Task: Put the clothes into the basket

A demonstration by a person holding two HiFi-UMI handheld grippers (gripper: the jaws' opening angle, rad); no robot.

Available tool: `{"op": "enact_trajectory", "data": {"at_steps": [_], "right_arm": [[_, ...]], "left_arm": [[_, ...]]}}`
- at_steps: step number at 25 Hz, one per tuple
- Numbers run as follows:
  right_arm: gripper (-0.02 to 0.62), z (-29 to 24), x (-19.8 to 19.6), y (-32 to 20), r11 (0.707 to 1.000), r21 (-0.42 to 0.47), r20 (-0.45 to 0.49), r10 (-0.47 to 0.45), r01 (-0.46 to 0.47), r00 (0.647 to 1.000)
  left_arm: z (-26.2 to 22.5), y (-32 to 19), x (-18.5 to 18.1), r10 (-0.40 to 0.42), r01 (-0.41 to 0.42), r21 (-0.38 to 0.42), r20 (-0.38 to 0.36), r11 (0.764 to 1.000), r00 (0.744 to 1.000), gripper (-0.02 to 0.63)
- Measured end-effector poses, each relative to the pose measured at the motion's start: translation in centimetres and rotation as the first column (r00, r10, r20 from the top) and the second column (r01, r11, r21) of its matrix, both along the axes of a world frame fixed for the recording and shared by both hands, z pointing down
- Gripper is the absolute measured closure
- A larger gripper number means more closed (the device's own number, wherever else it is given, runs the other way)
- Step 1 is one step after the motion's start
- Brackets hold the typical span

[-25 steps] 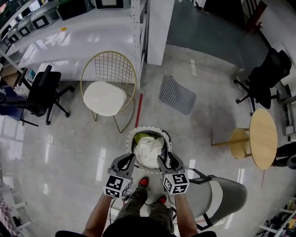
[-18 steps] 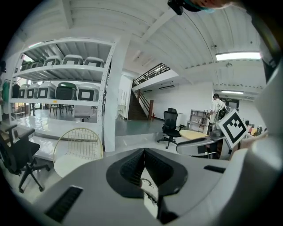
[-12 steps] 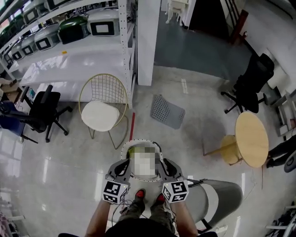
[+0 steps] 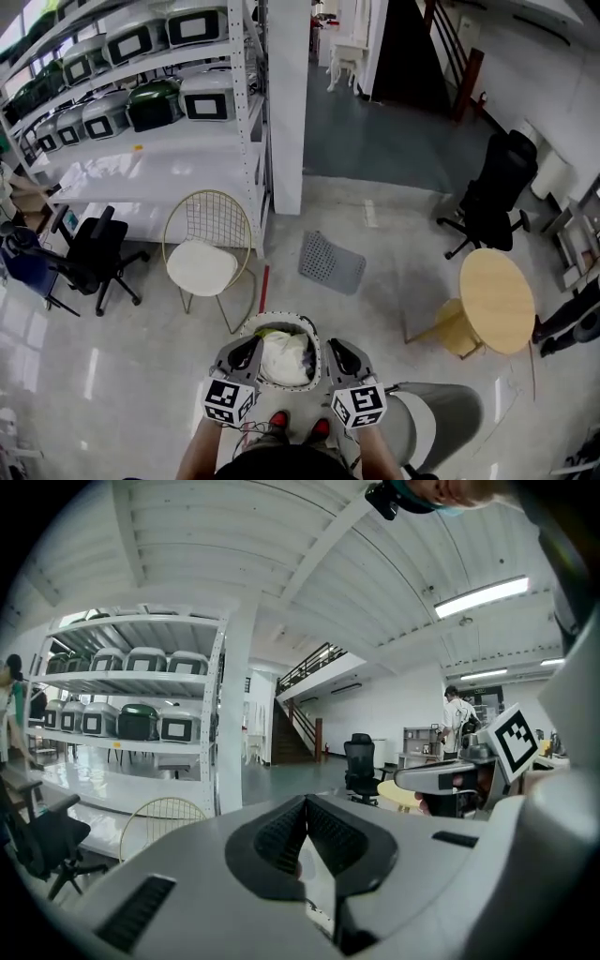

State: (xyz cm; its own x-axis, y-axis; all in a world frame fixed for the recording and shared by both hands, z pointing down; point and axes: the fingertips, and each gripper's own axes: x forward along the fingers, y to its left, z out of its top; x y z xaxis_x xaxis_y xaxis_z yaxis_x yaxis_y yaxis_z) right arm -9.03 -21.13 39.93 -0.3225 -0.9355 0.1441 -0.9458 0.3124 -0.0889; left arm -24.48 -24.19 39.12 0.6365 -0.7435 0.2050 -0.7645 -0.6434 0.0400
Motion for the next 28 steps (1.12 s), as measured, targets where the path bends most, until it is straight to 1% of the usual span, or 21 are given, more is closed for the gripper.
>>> {"op": "enact_trajectory", "data": {"at_steps": [4, 9, 11, 19, 28], "right_arm": [[0.548, -0.5, 1.2, 1.6, 1.000, 0.024, -0.015, -0.003, 0.003, 1.000], [0.557, -0.9, 1.9, 3.0, 0.999, 0.045, -0.031, -0.008, 0.009, 0.999], [0.558, -1.0, 2.2, 3.4, 0.999, 0.049, -0.024, -0.008, 0.009, 1.000], [0.560, -1.1, 3.0, 4.3, 0.999, 0.045, 0.029, 0.020, -0.022, 0.999], [0.560, -0.9, 3.1, 4.6, 0.999, 0.044, -0.006, 0.021, -0.021, 1.000]], "left_arm": [[-0.6, 1.4, 0.6, 0.002, -0.002, 0.017, 0.020, 1.000, 1.000, 0.598], [-0.8, 3.0, 1.1, 0.007, -0.007, 0.014, 0.015, 1.000, 1.000, 0.598], [-0.8, 3.4, 1.5, 0.010, -0.010, 0.016, 0.017, 1.000, 1.000, 0.598], [-1.2, 3.9, 2.6, 0.025, -0.025, 0.022, 0.011, 0.999, 1.000, 0.598], [-0.9, 4.1, 3.1, 0.035, -0.036, 0.015, 0.010, 0.999, 0.999, 0.598]]}}
